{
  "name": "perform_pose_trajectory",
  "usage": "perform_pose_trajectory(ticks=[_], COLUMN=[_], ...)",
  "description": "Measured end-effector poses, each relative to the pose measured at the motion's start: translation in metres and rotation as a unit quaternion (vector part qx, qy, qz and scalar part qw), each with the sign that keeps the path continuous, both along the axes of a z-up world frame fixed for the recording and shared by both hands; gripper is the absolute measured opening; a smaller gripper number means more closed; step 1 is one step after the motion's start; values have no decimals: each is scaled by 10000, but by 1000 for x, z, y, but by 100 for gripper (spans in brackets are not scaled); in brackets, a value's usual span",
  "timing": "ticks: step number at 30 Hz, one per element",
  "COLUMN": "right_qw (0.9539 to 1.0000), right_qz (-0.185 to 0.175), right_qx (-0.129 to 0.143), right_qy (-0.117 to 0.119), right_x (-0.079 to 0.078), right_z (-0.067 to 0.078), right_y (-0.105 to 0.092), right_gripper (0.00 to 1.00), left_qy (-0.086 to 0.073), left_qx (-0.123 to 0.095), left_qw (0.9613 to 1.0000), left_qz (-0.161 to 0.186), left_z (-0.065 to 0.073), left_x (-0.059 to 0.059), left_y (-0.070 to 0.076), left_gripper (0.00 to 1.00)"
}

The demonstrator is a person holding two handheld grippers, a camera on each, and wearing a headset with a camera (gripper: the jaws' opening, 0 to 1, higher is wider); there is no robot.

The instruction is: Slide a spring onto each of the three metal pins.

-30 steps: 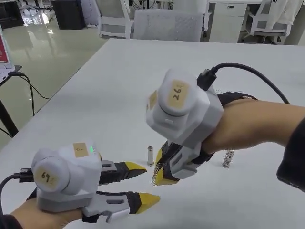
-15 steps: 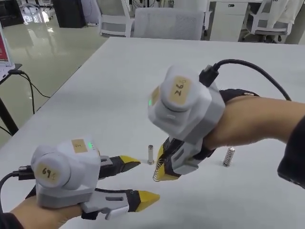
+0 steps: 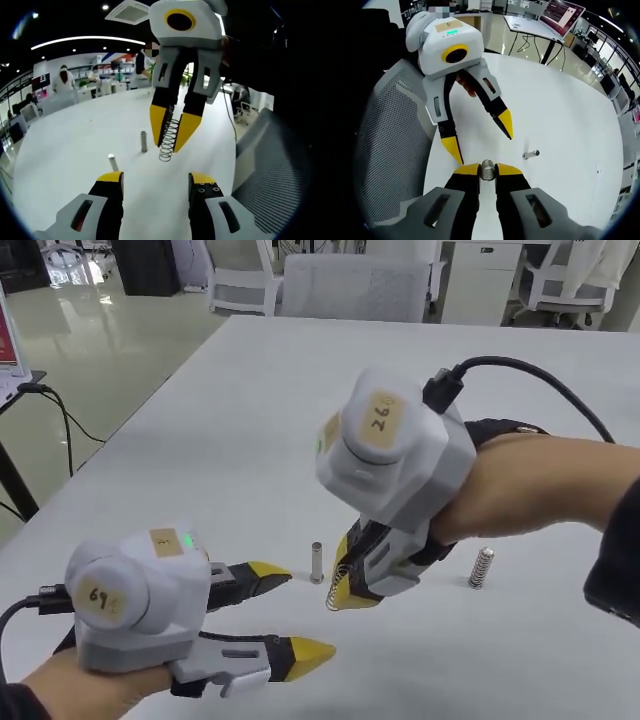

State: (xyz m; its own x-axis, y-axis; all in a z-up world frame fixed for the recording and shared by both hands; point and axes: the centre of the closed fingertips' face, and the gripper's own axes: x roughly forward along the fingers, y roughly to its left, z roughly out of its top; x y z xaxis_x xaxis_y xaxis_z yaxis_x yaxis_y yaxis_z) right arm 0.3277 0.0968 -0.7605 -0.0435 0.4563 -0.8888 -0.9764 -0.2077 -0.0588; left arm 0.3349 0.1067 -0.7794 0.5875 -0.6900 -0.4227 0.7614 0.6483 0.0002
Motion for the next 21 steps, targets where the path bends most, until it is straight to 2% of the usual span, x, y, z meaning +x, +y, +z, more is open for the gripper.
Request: perform_pose_trajectory(ticks=[21], right_qw=[10000], right_qz=[-74], right_qx=[-8], right_qy=[-45], right_x=[13], right_z=[2], right_y=[1], right_gripper=[8], left_qy=[43], left_qx=[43], left_qw=[10000], left_qz=[20], left_z=[-3], left_x=[0], left_y=[2], left_gripper=[44])
